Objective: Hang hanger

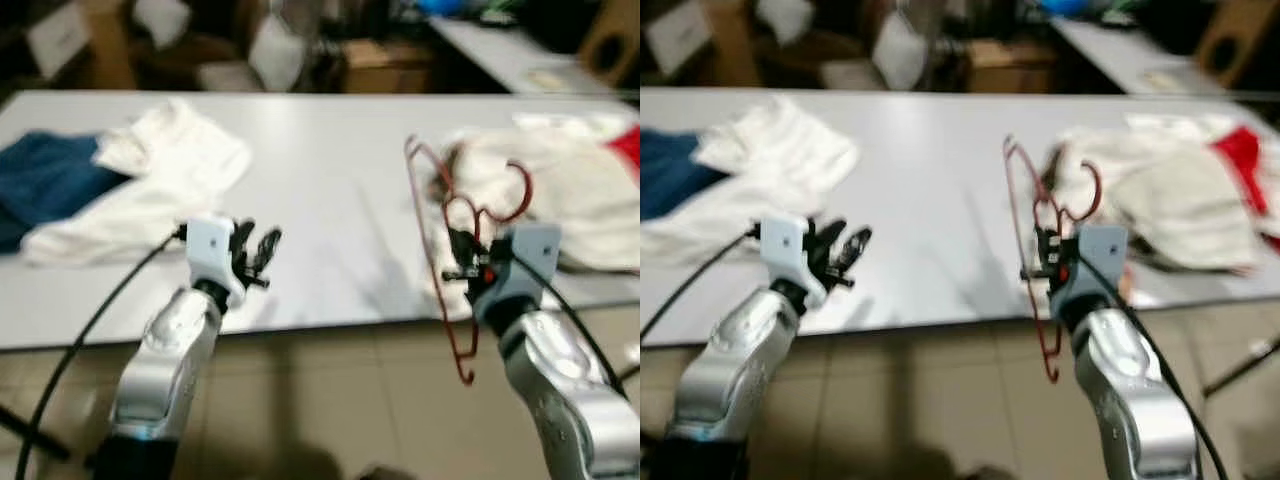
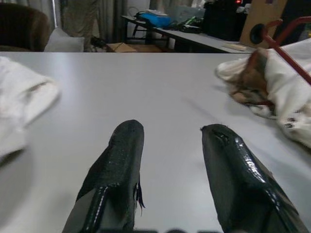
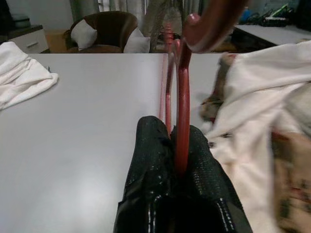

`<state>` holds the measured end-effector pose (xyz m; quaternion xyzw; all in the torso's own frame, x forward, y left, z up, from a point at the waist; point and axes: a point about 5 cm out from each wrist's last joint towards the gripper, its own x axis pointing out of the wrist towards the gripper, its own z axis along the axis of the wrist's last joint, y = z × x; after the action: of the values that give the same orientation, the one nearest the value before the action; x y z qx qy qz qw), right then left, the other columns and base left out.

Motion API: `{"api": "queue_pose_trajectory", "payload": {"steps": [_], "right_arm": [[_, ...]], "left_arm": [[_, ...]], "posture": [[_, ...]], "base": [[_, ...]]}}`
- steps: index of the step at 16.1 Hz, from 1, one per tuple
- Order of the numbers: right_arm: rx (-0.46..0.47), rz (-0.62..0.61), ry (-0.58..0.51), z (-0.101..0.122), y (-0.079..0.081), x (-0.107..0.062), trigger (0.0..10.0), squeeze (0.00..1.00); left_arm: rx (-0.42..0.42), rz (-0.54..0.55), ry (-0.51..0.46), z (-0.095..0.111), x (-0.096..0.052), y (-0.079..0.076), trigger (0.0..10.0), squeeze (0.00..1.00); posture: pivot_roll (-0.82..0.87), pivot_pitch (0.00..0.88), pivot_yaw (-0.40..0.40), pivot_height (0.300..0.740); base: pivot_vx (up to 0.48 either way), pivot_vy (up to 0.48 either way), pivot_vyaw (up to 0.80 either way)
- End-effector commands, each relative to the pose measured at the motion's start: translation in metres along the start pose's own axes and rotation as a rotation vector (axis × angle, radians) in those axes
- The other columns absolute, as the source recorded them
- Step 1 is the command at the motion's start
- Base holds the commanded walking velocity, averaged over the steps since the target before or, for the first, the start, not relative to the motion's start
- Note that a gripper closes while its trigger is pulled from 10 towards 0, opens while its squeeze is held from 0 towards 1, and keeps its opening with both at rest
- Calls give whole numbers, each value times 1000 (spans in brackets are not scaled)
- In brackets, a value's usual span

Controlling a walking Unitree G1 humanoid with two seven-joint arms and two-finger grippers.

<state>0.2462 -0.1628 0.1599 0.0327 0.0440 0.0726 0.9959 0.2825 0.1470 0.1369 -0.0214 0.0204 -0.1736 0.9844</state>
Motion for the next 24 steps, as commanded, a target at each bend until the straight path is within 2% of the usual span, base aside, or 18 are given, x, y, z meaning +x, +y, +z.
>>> {"api": "queue_pose_trajectory", "payload": {"steps": [1,4,6,8,9,10,11,13,15,17,18,19,21,22,24], "right_arm": [[-19,4,-13,5,-1,-1,10000,0],[-26,-28,-12,4,-6,-2,10000,0],[-75,-41,42,-3,-6,1,10000,0],[-113,-52,60,-12,-11,-3,10000,0],[-95,-62,60,-14,-13,-4,10000,0],[-85,-59,61,-14,-14,-3,10000,0],[-110,-47,76,-18,-15,-2,10000,0],[-47,-57,92,-22,-17,-1,10000,0],[-76,-8,72,-22,-15,-4,10000,0],[-67,20,34,-15,-10,-2,10000,0],[-89,44,31,-15,-8,0,10000,0],[-113,46,32,-15,-7,0,10000,0],[-94,73,28,-15,-4,-2,10000,0],[-104,57,36,-19,-9,-4,10000,0],[-93,56,29,-17,-11,-3,10000,0]], "left_arm": [[4,3,1,0,-2,0,10000,333],[0,2,8,-2,0,0,10000,333],[-2,32,23,-6,-1,9,10000,329],[25,28,45,-12,-6,9,10000,318],[30,23,46,-13,-6,8,10000,318],[30,23,44,-13,-6,8,10000,267],[34,25,45,-14,-4,10,10000,251],[49,23,53,-15,-4,15,10000,263],[20,8,51,-18,-3,14,10000,278],[-37,-11,53,-18,-1,14,10000,447],[-46,-2,62,-20,1,16,10000,1000],[-47,2,65,-20,2,19,10000,1000],[-45,15,58,-18,-1,26,10000,1000],[-17,28,55,-20,-3,29,10000,1000],[-19,21,57,-20,-4,30,10000,1000]], "posture": [[-100,0,5,740],[-109,0,24,740],[-109,0,14,740],[-97,0,19,740],[-96,0,21,740],[-93,0,24,740],[-92,0,23,740],[-91,0,13,740],[-98,0,28,740],[-103,0,38,740],[-107,0,39,740],[-110,0,25,740],[-108,0,26,740],[-106,0,27,740],[-105,0,28,740]], "base": [[0,-379,0],[0,-354,-498],[0,0,0],[0,0,0],[0,0,0],[0,0,0],[0,0,0],[0,0,-400],[0,0,-800],[0,0,-638],[0,0,0],[0,0,0],[257,0,0],[262,0,0],[262,0,0]]}}
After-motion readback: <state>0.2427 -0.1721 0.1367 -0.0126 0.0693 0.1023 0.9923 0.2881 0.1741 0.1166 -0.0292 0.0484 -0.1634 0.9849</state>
